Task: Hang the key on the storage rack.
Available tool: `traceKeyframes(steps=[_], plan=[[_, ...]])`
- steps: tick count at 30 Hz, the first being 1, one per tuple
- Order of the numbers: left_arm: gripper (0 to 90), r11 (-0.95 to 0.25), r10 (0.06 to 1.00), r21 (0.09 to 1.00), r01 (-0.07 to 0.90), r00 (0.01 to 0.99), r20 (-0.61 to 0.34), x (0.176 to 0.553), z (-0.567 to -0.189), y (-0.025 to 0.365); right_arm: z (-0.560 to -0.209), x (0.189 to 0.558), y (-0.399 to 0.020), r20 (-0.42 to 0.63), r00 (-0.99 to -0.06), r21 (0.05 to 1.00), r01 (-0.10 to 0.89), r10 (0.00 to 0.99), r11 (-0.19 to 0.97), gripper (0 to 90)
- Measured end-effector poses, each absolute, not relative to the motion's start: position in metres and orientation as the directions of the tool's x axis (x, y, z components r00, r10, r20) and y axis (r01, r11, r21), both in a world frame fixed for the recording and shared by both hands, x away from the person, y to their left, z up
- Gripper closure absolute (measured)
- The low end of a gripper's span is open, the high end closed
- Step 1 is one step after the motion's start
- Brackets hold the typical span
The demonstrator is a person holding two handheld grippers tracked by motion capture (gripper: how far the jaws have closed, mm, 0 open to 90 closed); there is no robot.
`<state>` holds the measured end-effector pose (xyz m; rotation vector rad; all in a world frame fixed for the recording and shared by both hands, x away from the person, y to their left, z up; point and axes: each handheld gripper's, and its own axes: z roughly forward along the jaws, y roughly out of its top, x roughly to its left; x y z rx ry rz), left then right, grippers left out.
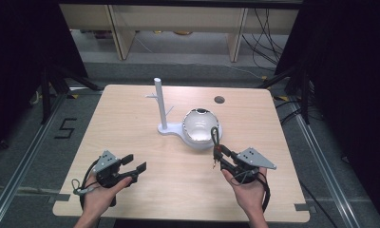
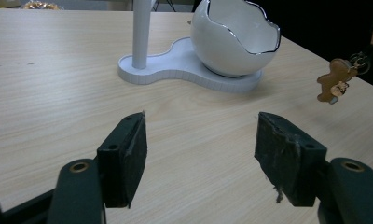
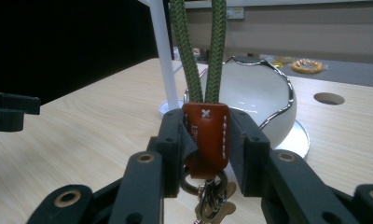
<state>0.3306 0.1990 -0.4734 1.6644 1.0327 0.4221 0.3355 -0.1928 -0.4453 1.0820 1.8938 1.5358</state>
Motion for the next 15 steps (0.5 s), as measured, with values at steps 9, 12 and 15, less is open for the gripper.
traceKeyframes(steps=[9, 12, 15], plan=[[34.5, -0.058, 0.773, 0.908, 0.415, 0.594, -0.222, 0.335, -0.463, 0.183, -0.445, 0.336, -0.183, 0.111, -0.593, 0.96, 0.271, 0.798, 0.068, 68.6], [35.1, -0.065, 0.758, 0.909, 0.412, 0.613, -0.223, 0.337, -0.461, 0.178, -0.445, 0.337, -0.181, 0.088, -0.597, 0.963, 0.256, 0.798, 0.086, 68.6], [35.4, -0.067, 0.754, 0.907, 0.415, 0.617, -0.226, 0.337, -0.459, 0.174, -0.444, 0.337, -0.176, 0.101, -0.607, 0.964, 0.257, 0.789, 0.074, 68.6]])
